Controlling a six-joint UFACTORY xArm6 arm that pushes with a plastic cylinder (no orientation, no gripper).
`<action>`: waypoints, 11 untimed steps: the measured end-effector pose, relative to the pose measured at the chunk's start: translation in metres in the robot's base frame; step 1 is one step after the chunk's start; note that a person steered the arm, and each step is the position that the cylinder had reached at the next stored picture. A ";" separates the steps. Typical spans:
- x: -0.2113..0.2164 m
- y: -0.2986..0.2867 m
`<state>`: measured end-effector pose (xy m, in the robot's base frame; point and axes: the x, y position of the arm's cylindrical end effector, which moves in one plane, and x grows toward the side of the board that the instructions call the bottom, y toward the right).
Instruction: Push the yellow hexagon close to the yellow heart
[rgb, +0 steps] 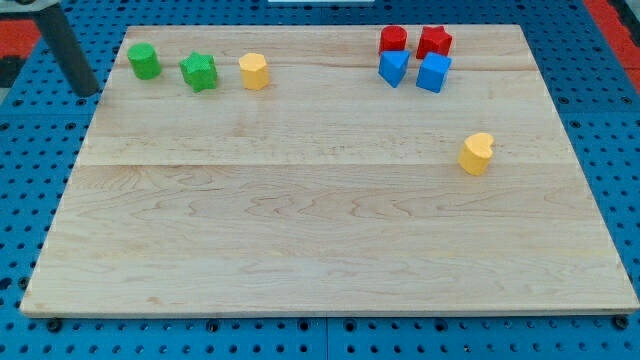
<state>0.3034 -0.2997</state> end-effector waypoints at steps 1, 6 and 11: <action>-0.055 0.010; -0.030 0.205; 0.075 0.294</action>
